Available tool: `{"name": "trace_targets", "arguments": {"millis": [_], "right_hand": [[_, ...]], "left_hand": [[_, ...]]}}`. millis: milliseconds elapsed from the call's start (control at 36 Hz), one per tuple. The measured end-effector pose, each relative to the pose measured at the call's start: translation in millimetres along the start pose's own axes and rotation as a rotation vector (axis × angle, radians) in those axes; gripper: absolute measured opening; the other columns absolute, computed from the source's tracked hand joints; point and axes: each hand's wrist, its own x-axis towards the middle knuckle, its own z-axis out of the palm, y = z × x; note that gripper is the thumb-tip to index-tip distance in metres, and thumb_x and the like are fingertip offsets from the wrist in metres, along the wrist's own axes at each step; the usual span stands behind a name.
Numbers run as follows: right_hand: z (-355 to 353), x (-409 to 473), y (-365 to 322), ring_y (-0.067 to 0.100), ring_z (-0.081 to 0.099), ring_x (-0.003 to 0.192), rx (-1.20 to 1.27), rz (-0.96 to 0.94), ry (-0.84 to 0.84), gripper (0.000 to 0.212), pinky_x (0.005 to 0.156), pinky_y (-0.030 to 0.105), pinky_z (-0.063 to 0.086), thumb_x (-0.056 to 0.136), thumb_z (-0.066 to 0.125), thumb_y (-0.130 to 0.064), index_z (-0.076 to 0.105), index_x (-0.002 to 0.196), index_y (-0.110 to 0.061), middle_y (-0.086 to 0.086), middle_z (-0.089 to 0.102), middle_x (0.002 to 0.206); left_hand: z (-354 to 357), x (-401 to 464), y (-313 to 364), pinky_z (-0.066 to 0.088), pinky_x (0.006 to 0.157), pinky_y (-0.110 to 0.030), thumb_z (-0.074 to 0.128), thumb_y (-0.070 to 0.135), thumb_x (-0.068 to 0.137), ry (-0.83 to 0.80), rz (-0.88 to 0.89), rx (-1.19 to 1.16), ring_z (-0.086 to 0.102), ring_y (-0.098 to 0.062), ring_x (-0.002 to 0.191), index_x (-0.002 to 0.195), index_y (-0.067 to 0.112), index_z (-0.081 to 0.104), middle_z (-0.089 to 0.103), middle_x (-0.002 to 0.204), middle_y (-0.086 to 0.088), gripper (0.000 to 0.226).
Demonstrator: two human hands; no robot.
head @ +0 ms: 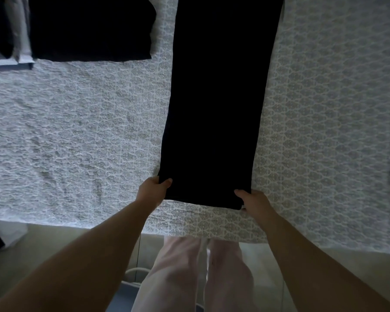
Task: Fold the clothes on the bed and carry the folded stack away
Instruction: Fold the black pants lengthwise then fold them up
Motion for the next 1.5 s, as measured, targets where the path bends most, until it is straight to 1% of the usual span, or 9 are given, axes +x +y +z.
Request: {"name": "trace_targets", "arguments": {"millis": [167, 250, 389, 611, 917, 1056, 1222, 1306, 1500], "right_hand": [[7, 0, 8, 0.038, 0.059, 0.086, 0.041, 0.005, -0.018, 0.044, 0.067, 0.029, 0.042, 0.093, 0.057, -0.025, 0.056, 0.123, 0.006, 0.024, 0.063, 0.096], [9, -6, 23, 0.046, 0.059, 0.088, 0.029, 0.026, 0.036, 0.044, 0.071, 0.035, 0.044, 0.093, 0.057, -0.022, 0.054, 0.117, 0.014, 0.034, 0.060, 0.095], [18, -7, 38, 0.014, 0.057, 0.081, 0.168, 0.060, 0.059, 0.038, 0.083, 0.036, 0.047, 0.092, 0.059, -0.021, 0.056, 0.126, -0.004, -0.005, 0.059, 0.087], [19, -6, 41, 0.035, 0.063, 0.081, 0.406, 0.126, 0.233, 0.021, 0.077, 0.046, 0.053, 0.089, 0.058, -0.017, 0.064, 0.098, 0.001, 0.022, 0.063, 0.089], [-33, -86, -68, 0.022, 0.052, 0.060, 0.197, 0.094, 0.148, 0.023, 0.061, 0.033, 0.043, 0.094, 0.054, -0.021, 0.052, 0.077, -0.005, 0.011, 0.055, 0.068], [-103, -162, -246, 0.017, 0.039, 0.052, 0.196, -0.189, 0.194, 0.030, 0.033, 0.017, 0.036, 0.098, 0.048, -0.016, 0.046, 0.069, -0.006, 0.010, 0.042, 0.063], [-159, -299, -402, 0.024, 0.060, 0.093, 0.388, -0.955, 0.595, 0.032, 0.090, 0.037, 0.050, 0.093, 0.047, -0.039, 0.057, 0.109, -0.013, 0.006, 0.062, 0.103], [-154, -307, -386, 0.005, 0.061, 0.089, 0.475, -1.248, 0.698, 0.025, 0.080, 0.028, 0.049, 0.088, 0.048, -0.045, 0.059, 0.102, -0.028, -0.010, 0.063, 0.096], [-101, -135, -223, 0.018, 0.056, 0.066, 0.265, -0.484, 0.244, 0.027, 0.063, 0.032, 0.046, 0.097, 0.053, -0.022, 0.058, 0.117, -0.004, 0.006, 0.060, 0.079]], "left_hand": [[-3, 3, 7, 0.040, 0.082, -0.026, 0.058, 0.035, 0.093, -0.108, 0.014, -0.160, 0.059, -0.017, 0.097, 0.128, 0.011, 0.058, 0.064, 0.109, -0.003, 0.043], [-6, 4, 3, 0.040, 0.082, -0.028, 0.057, 0.035, 0.094, -0.078, 0.009, -0.111, 0.058, -0.018, 0.097, 0.131, 0.010, 0.056, 0.064, 0.113, -0.006, 0.044], [0, 1, -5, 0.043, 0.087, -0.030, 0.054, 0.033, 0.096, -0.067, -0.017, -0.100, 0.058, -0.024, 0.109, 0.135, 0.014, 0.052, 0.063, 0.122, -0.009, 0.043], [10, -12, 6, 0.045, 0.070, -0.024, 0.054, 0.030, 0.096, -0.091, -0.018, -0.262, 0.063, -0.016, 0.090, 0.127, 0.014, 0.058, 0.067, 0.098, 0.001, 0.035], [-38, -75, 94, 0.042, 0.054, -0.027, 0.043, 0.021, 0.097, 0.041, 0.076, 0.288, 0.060, -0.022, 0.073, 0.115, 0.010, 0.051, 0.060, 0.087, -0.007, 0.022], [-106, -110, 267, 0.044, 0.091, -0.033, 0.042, 0.013, 0.100, 0.123, 0.243, 0.209, 0.056, -0.033, 0.115, 0.125, -0.006, 0.054, 0.057, 0.127, -0.021, 0.034], [-197, -222, 427, 0.030, 0.064, -0.006, 0.045, 0.022, 0.099, 0.585, 0.929, -0.335, 0.057, -0.007, 0.087, 0.116, 0.000, 0.053, 0.063, 0.105, -0.012, 0.029], [-201, -230, 416, 0.032, 0.054, -0.003, 0.042, 0.020, 0.100, 0.656, 1.110, -0.394, 0.051, 0.015, 0.064, 0.105, 0.005, 0.048, 0.053, 0.078, 0.007, 0.017], [-110, -107, 273, 0.037, 0.060, -0.033, 0.040, 0.019, 0.101, 0.292, 0.441, -0.045, 0.054, -0.030, 0.082, 0.110, 0.002, 0.043, 0.052, 0.096, -0.015, 0.020]]}}
